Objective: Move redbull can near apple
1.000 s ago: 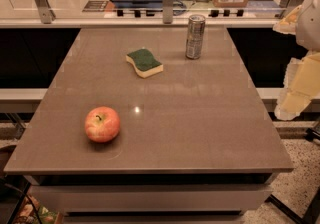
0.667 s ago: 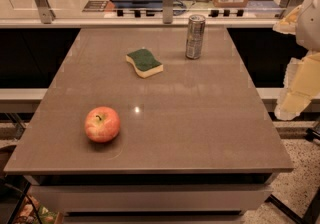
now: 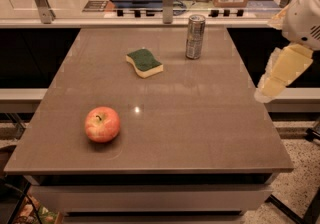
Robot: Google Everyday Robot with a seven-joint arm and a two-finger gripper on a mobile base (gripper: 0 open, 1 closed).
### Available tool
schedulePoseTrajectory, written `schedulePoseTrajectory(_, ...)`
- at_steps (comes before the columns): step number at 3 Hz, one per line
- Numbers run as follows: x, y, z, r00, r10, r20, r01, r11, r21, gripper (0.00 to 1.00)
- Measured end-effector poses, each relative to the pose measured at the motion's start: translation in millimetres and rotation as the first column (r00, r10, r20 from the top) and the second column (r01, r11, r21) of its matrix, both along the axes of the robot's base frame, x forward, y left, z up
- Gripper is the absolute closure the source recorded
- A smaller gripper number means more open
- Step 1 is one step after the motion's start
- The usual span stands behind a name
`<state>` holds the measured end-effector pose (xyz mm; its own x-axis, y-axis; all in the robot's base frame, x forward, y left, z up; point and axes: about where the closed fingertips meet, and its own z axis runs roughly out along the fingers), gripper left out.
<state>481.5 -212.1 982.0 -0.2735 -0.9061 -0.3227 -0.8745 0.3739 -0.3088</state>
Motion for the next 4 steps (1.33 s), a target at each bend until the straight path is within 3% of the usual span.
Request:
schedulePoseTrajectory(1,27,3,-6,0.9924,-0.108,0.058,0.103,0.991,0.082,0.0)
schedulePoseTrajectory(2,55,0,-9,0.9438,-0.298,0.144,0.263,0.939,0.222,0.0)
schedulePoseTrajectory(3,75,-11,-17,0.8901,-0.414,0.19,0.34,0.881,0.328,0.0)
schedulePoseTrajectory(4,105,-21,-16,0.8369,-0.48,0.263,0.354,0.841,0.409,0.0)
